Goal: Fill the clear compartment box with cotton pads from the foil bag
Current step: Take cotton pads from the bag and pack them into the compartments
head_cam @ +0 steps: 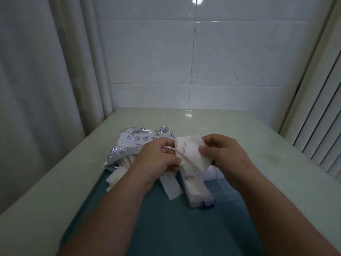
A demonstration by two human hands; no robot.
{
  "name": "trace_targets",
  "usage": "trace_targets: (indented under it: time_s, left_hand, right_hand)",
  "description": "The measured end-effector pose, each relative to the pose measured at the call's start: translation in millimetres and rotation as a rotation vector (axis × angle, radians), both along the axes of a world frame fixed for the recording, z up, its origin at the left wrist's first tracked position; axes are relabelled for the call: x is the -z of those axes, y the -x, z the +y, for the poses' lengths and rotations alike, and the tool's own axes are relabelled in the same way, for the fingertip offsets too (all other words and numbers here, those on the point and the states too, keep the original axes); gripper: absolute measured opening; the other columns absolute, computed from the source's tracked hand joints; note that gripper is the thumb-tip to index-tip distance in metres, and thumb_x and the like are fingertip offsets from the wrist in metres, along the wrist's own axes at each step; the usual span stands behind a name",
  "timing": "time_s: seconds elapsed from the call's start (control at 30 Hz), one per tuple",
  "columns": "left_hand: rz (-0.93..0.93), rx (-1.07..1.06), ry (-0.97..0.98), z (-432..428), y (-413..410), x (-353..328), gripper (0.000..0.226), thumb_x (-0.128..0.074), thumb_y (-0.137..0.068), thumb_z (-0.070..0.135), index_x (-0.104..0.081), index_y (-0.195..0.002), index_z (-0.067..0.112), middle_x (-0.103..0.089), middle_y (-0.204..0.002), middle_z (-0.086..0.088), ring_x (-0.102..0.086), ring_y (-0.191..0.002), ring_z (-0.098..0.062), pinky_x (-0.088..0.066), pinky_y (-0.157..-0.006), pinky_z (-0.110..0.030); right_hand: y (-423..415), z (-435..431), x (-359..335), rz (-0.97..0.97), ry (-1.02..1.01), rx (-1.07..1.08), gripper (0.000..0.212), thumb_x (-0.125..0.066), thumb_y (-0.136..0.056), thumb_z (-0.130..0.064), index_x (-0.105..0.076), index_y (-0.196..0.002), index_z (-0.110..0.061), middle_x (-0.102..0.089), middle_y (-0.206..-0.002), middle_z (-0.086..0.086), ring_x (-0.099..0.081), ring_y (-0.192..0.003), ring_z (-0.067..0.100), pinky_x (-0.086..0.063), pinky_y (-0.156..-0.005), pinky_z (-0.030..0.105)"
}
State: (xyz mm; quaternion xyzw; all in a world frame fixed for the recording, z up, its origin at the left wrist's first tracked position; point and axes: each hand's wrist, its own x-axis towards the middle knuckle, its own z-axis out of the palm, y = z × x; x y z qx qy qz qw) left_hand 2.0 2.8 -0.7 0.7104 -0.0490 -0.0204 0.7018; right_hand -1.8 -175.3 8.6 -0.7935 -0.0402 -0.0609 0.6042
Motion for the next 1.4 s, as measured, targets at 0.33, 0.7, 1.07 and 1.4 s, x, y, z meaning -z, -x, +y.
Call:
trace_targets:
  time_s: [0.33,0.7,1.07,1.4]
  left_hand:
    - [-0.014,-0.028,-0.009,-1.9,-1.1,1.5,0.027,-0.063,-0.076,-0.017,-0.063,-0.094,0.002,-0.067,-0.075,-0.012,-0.064,-0.061,-0.021,-0.059,-0.064,-0.035]
    - [-0.011,-0.014,0.029,-2.3,-0.3,2.0,0.027,-0.066,-0.077,-0.017,-0.059,-0.099,-0.003,-0.068,-0.085,-0.022,-0.068,-0.070,-0.026,-0.061,-0.069,-0.037]
    - [0.016,0.004,0.105,-3.5,0.3,-2.2,0.019,-0.049,-0.084,-0.013,-0.058,-0.093,0.000,-0.065,-0.082,-0.021,-0.067,-0.065,-0.028,-0.060,-0.064,-0.038]
    - [0.011,-0.056,0.120,-6.0,0.6,-1.8,0.013,-0.050,-0.096,0.006,-0.055,-0.084,0.006,-0.064,-0.073,-0.014,-0.066,-0.057,-0.027,-0.059,-0.063,-0.043]
  right_hand:
    - [-0.1,3.3,-0.1,-0.006,-0.088,0.017,0.011,-0.064,-0.088,-0.006,-0.068,-0.088,-0.016,-0.070,-0.081,-0.006,-0.068,-0.074,0.012,-0.053,-0.054,0.015]
    - [0.8,3.9,-0.5,-0.019,-0.052,0.013,0.006,-0.068,-0.086,-0.008,-0.069,-0.089,-0.013,-0.071,-0.083,-0.001,-0.069,-0.072,0.012,-0.053,-0.054,0.016]
    - [0.7,4.0,-0.6,-0.022,-0.014,0.022,0.005,-0.068,-0.086,-0.009,-0.069,-0.090,-0.013,-0.071,-0.087,0.003,-0.069,-0.080,0.017,-0.057,-0.061,0.022]
    - [2.5,4.5,-2.9,-0.032,-0.072,0.035,0.007,-0.069,-0.084,-0.008,-0.069,-0.088,-0.014,-0.071,-0.080,-0.002,-0.069,-0.070,0.012,-0.056,-0.056,0.020]
